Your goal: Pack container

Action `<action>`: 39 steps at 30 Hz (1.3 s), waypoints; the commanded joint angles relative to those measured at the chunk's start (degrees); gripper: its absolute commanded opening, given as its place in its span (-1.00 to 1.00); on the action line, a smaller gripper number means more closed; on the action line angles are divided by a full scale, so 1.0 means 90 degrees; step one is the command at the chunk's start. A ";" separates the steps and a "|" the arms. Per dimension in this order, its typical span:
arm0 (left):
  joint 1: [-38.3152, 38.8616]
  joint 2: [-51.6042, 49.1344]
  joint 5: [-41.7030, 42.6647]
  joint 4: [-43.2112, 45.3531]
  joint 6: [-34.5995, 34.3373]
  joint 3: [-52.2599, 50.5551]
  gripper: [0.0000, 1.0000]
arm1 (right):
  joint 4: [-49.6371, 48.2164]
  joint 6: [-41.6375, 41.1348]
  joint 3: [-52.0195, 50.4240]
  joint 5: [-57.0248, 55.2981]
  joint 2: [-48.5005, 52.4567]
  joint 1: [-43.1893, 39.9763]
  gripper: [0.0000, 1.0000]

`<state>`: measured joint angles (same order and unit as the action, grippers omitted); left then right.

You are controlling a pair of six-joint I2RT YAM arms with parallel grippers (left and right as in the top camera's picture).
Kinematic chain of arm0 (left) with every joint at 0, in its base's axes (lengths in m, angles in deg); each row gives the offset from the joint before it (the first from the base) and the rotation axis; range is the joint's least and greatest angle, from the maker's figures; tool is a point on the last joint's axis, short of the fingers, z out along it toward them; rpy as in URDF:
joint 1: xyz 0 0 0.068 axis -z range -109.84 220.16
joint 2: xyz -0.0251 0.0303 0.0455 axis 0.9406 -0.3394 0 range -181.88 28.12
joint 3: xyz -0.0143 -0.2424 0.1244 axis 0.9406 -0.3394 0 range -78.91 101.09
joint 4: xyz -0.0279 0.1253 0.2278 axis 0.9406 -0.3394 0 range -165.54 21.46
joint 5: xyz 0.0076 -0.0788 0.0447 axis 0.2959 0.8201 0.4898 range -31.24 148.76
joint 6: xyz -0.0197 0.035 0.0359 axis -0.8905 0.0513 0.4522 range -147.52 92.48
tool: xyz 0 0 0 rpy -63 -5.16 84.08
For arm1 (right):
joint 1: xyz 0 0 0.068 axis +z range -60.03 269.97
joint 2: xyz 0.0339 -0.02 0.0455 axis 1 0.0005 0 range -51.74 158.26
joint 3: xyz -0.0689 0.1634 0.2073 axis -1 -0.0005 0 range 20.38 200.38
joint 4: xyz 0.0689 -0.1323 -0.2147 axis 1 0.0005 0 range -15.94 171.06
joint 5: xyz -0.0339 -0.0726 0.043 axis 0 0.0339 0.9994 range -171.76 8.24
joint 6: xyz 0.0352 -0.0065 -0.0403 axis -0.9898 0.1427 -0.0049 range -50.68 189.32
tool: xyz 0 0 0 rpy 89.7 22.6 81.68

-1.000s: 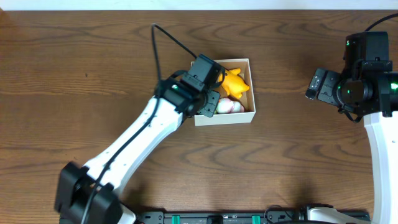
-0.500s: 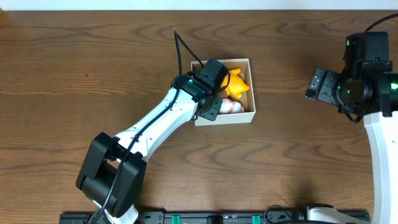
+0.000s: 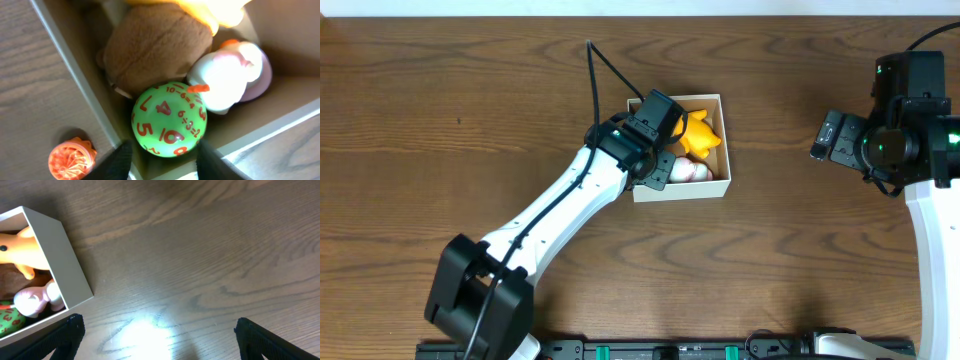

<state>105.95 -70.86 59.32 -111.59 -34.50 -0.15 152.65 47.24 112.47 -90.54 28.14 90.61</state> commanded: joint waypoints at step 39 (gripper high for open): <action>0.0022 -0.0100 -0.0117 -0.0039 0.0155 0.0155 -0.86 | -0.0068 0.0029 -0.0005 0.0029 0.0019 -0.0029 0.98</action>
<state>105.86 -75.95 57.31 -111.48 -33.48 -0.45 152.21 47.24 112.47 -90.38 28.14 90.61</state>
